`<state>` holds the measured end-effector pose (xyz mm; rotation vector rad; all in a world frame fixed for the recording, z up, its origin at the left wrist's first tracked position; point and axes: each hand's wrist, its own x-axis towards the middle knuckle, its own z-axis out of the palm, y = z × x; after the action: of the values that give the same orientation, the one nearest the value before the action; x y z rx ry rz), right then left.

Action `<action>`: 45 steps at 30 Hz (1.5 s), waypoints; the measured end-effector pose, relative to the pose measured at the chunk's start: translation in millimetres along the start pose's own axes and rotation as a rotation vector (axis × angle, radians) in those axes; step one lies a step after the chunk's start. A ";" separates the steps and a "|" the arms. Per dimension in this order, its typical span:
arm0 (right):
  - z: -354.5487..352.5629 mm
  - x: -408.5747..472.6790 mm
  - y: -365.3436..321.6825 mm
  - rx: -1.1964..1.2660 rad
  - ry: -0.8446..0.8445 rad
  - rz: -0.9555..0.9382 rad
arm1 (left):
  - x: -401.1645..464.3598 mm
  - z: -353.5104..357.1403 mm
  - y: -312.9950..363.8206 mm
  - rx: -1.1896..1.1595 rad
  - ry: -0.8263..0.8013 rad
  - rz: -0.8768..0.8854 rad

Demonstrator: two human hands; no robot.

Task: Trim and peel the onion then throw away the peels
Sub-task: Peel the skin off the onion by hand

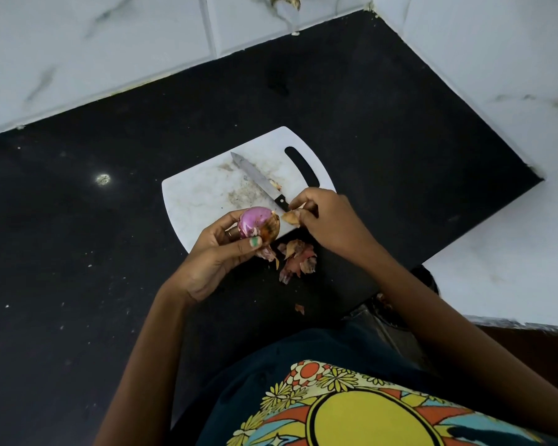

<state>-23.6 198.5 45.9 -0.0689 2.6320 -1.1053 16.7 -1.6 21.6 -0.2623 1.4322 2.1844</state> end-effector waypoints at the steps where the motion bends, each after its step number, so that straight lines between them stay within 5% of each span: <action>1: -1.6 -2.1 -2.3 0.016 -0.035 0.002 | 0.9 1.4 -0.5 -0.003 0.013 0.001; 12: -8.2 -16.1 -25.8 0.320 -0.183 0.012 | 2.6 5.4 -0.1 0.059 0.028 0.037; 22: -1.4 -16.3 -27.7 0.328 -0.059 -0.008 | 3.6 4.4 1.1 0.169 0.011 0.083; 45: 0.4 -17.7 -21.3 0.367 -0.078 0.049 | 3.3 9.1 -1.5 0.133 0.113 0.129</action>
<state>-8.0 185.9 64.9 0.0283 2.3088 -1.5140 15.7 8.0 22.8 -0.2556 1.6924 2.1940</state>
